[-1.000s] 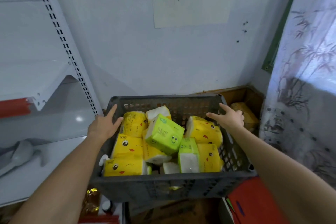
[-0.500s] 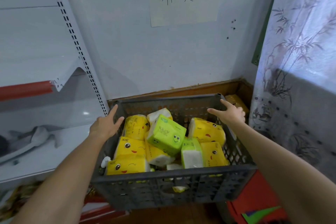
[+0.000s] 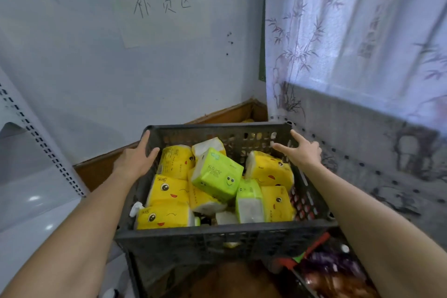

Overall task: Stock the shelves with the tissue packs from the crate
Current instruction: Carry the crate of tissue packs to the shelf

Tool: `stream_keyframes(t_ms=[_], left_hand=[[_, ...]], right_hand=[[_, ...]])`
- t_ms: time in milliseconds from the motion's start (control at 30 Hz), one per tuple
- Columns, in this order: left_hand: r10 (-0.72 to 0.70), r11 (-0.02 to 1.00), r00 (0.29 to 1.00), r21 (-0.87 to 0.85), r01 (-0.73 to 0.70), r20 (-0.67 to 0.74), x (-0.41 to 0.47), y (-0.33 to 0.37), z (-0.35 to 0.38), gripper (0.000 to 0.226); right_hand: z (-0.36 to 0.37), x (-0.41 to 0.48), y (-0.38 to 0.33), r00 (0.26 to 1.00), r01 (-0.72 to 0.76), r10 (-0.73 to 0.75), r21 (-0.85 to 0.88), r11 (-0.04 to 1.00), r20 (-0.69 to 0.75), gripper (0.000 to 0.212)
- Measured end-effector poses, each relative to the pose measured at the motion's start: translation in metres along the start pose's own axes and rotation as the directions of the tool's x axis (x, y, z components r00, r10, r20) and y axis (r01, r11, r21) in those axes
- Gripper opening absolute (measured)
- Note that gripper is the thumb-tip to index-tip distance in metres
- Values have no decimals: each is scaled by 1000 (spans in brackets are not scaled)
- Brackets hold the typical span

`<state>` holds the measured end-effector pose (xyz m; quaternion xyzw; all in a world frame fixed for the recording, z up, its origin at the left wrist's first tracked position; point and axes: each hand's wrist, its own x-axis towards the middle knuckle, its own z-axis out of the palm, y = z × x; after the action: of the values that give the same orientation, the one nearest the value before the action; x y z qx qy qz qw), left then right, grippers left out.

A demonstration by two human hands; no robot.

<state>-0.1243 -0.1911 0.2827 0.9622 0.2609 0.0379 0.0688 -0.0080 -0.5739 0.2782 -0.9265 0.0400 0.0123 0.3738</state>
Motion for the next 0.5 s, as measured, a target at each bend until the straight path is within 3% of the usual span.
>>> stream_keyframes(t_ms=[267,500], left_hand=[[302,953,953,-20,-302,31,30,86,9,65],[583,812,810,-62,-580,67,23,175,15,64]], right_hand=[[-60,-52,54,947,-188,195,51,981,-255,86],[-98,-133,104,812,-355,390,163,921,-434,85]])
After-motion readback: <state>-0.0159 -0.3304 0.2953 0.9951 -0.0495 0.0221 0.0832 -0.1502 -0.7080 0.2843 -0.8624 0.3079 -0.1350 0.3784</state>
